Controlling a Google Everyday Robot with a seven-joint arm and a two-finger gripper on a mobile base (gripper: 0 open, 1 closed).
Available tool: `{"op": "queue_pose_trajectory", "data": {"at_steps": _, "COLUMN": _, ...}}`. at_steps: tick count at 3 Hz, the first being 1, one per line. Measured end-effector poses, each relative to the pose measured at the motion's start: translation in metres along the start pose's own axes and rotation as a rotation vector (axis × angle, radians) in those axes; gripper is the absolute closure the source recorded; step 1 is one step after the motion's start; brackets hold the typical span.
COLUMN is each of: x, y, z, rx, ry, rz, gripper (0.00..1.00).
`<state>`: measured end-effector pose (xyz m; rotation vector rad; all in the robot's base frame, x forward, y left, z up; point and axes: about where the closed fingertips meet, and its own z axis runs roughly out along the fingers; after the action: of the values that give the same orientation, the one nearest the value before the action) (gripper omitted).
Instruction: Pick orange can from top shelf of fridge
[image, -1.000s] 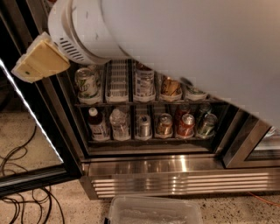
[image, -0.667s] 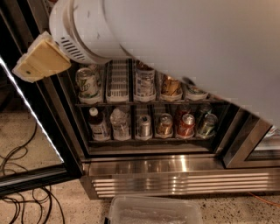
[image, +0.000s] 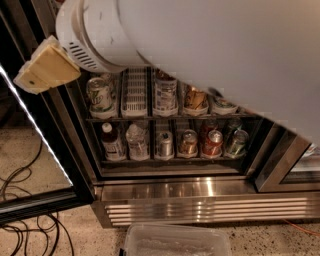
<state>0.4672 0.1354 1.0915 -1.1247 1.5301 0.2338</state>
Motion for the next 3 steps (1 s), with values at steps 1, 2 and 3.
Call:
{"op": "queue_pose_trajectory", "data": {"at_steps": 1, "x": 0.021, "y": 0.014, "z": 0.004, "rx": 0.026, "ry": 0.001, "rz": 0.067, "gripper": 0.0}}
{"op": "queue_pose_trajectory", "data": {"at_steps": 2, "x": 0.075, "y": 0.042, "z": 0.012, "rx": 0.063, "ry": 0.04, "rz": 0.208, "gripper": 0.0}}
{"op": "queue_pose_trajectory", "data": {"at_steps": 3, "x": 0.114, "y": 0.064, "z": 0.011, "rx": 0.087, "ry": 0.094, "rz": 0.293, "gripper": 0.0}}
